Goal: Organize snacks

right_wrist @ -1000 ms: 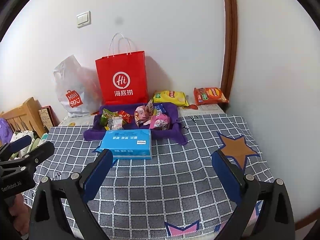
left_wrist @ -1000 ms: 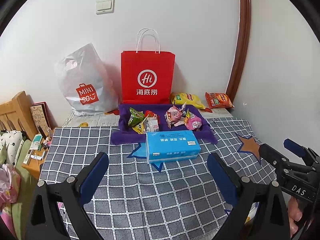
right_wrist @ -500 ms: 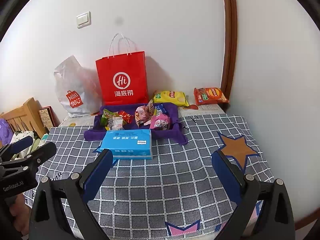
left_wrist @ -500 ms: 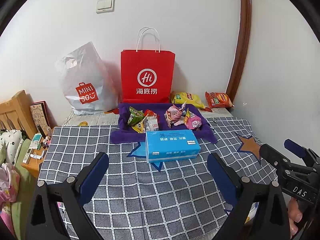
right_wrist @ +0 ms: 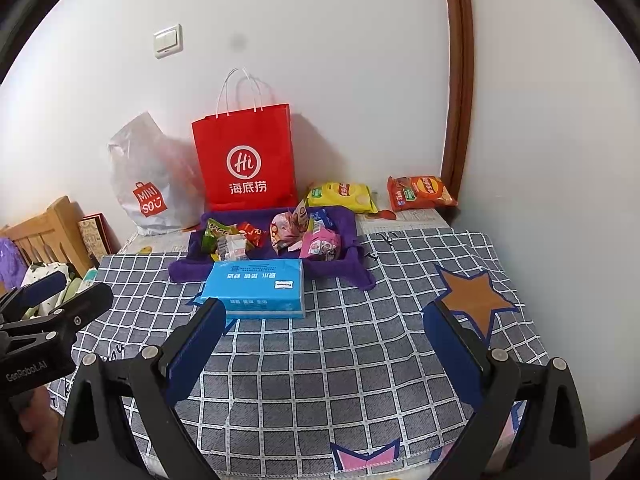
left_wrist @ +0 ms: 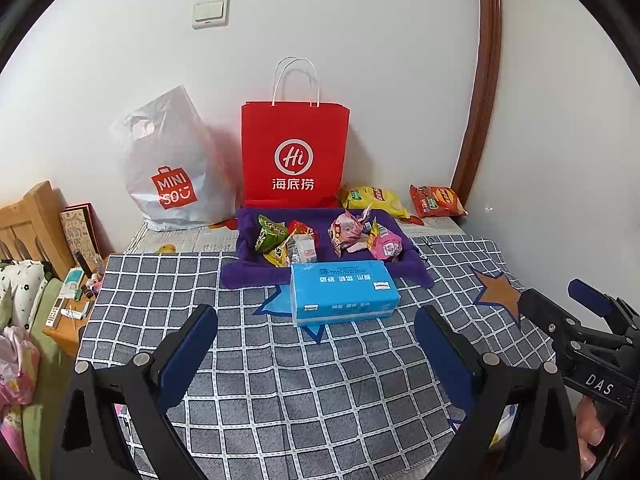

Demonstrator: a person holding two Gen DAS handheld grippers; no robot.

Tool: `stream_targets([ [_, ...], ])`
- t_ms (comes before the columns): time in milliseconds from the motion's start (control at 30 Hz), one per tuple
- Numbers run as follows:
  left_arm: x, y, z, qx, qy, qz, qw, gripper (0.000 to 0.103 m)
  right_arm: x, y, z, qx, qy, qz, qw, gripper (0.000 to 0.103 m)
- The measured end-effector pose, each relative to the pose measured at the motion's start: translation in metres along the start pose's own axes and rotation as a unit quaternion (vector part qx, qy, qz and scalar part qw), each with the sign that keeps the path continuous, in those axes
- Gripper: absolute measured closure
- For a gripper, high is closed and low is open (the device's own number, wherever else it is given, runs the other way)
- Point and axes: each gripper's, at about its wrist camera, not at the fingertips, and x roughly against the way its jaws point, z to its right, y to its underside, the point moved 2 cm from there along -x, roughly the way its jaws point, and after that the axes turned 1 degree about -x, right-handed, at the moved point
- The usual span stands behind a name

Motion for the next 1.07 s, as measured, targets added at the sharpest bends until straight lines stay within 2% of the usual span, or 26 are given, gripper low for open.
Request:
stream_targets([
  [833, 0.0008, 0.0004, 0.0013, 0.002, -0.001, 0.001, 1.0000, 0.003, 0.0047, 0.0010, 0.0022, 0.002, 0.003, 0.005, 1.000, 0.005],
  [1067, 0.0006, 0.0006, 0.0043, -0.001, -0.015, 0.000, 0.9999, 0.003, 0.0057, 0.0020, 0.0012, 0.002, 0.001, 0.006, 1.000, 0.005],
])
